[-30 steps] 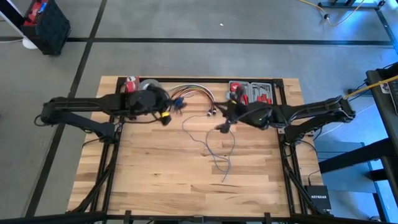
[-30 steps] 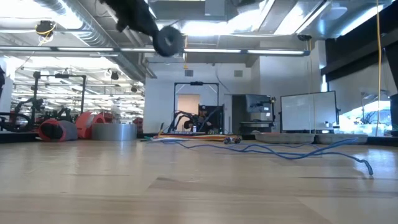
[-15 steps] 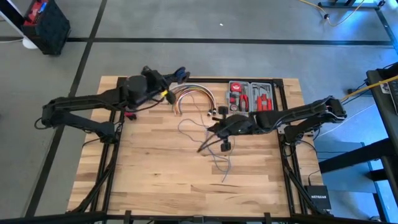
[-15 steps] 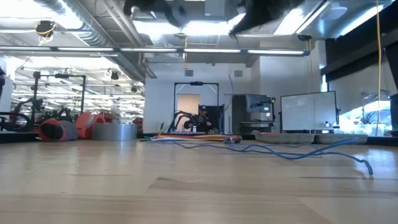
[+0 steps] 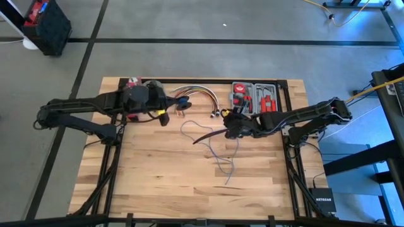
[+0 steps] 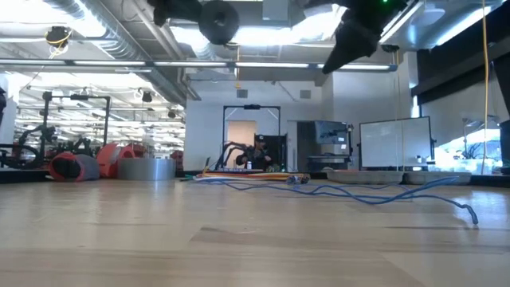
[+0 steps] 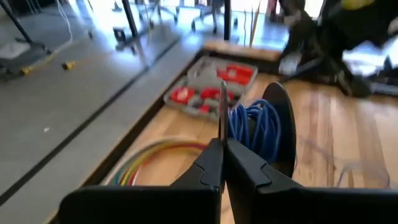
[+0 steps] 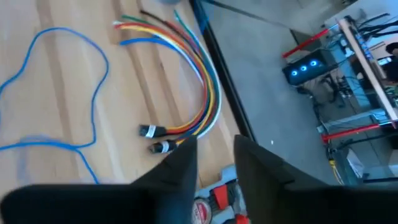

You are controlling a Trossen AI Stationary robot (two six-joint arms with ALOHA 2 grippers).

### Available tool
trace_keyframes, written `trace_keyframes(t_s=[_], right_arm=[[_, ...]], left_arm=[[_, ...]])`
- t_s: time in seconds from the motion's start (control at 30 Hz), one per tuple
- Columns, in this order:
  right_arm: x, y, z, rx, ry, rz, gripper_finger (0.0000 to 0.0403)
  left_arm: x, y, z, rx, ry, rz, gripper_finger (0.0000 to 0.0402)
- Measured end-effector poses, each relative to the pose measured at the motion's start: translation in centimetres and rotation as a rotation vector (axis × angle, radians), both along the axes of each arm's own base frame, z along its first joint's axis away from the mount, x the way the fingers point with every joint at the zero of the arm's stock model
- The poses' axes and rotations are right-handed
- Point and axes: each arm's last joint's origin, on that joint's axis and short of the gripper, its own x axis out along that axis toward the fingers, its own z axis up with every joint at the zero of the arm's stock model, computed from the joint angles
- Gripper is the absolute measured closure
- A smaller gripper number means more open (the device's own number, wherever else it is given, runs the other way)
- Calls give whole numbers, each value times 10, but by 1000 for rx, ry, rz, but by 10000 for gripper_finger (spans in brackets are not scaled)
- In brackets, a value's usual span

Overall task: Coil cords
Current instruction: Uncoil the blue wire from the black spool

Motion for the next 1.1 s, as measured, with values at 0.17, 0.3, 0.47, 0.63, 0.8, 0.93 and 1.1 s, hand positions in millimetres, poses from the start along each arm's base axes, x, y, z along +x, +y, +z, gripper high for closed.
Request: trace_keyframes(t_s=[0.17,0.3,0.47,0.63,0.8,0.93,1.1], right_arm=[[3,1,2,29,-35,21,250],[6,3,3,70,-62,51,237],[15,5,12,110,-201,76,236],[33,11,17,143,-295,258,237],[57,18,7,88,-317,450,237],[71,17,-4,-78,-282,416,237],[82,15,-14,-158,-257,424,237]], left_arm=[[-2,-1,-4,-7,50,0,400],[-2,0,-3,-5,40,0,400],[-2,0,-3,-5,39,0,400],[-2,0,-4,-6,43,0,400],[-2,0,-4,-8,46,1,400],[-2,0,-4,-8,47,1,400],[-2,0,-4,-3,49,-1,400]])
